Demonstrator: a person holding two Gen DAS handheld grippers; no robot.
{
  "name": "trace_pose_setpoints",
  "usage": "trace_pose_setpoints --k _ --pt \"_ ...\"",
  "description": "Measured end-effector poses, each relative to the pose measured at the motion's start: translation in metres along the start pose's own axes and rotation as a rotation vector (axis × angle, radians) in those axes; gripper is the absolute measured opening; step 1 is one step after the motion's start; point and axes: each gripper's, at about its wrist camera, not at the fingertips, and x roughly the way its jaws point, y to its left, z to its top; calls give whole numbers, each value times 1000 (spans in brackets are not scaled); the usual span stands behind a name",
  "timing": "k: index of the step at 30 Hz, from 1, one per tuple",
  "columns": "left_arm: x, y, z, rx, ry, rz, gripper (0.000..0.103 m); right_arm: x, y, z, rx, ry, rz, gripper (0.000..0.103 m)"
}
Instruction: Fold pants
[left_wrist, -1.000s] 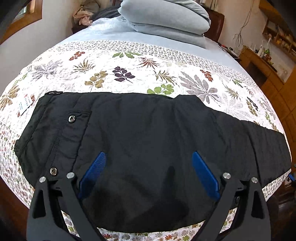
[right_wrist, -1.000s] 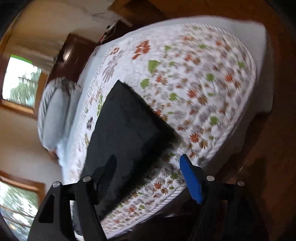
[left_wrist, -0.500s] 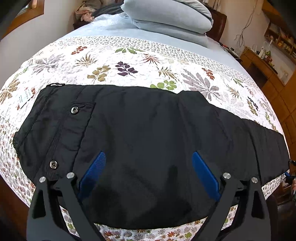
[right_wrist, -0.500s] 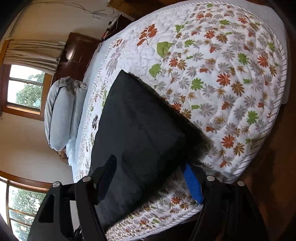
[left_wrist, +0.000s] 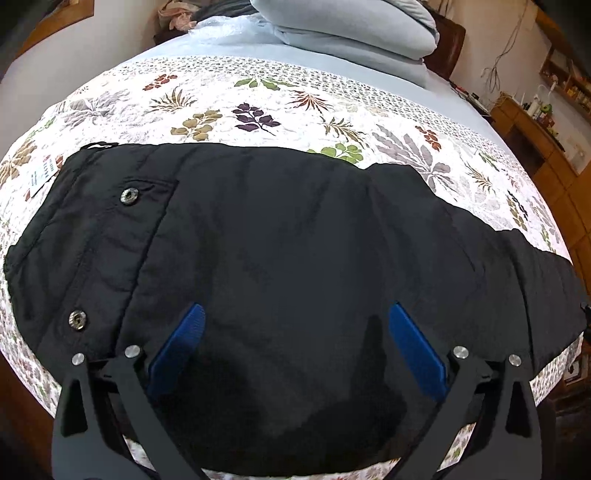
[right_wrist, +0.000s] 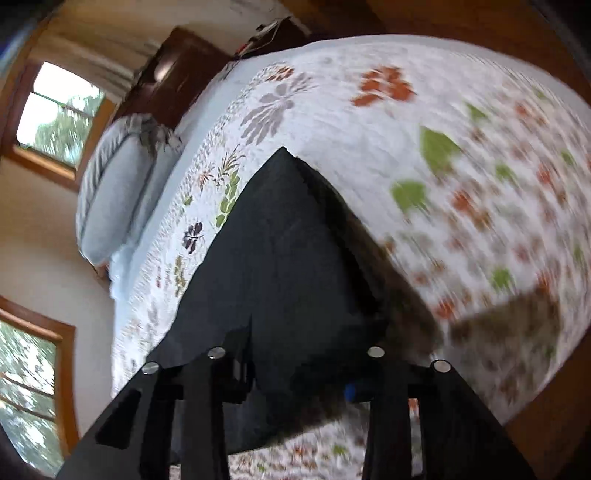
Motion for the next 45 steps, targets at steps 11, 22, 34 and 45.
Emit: trace_pose_setpoints --k 11,22,34,45 --pt "3 -16 -4 65 13 -6 100 -24 -56 -32 116 -28 69 74" --pt "-22 13 -6 -12 -39 18 100 -5 -48 -31 119 -33 62 52" --pt "-14 18 -12 27 -23 15 100 -36 21 -26 -54 -115 68 16" --pt "-22 28 -13 -16 -40 -18 100 -65 161 -50 -410 -210 -9 15"
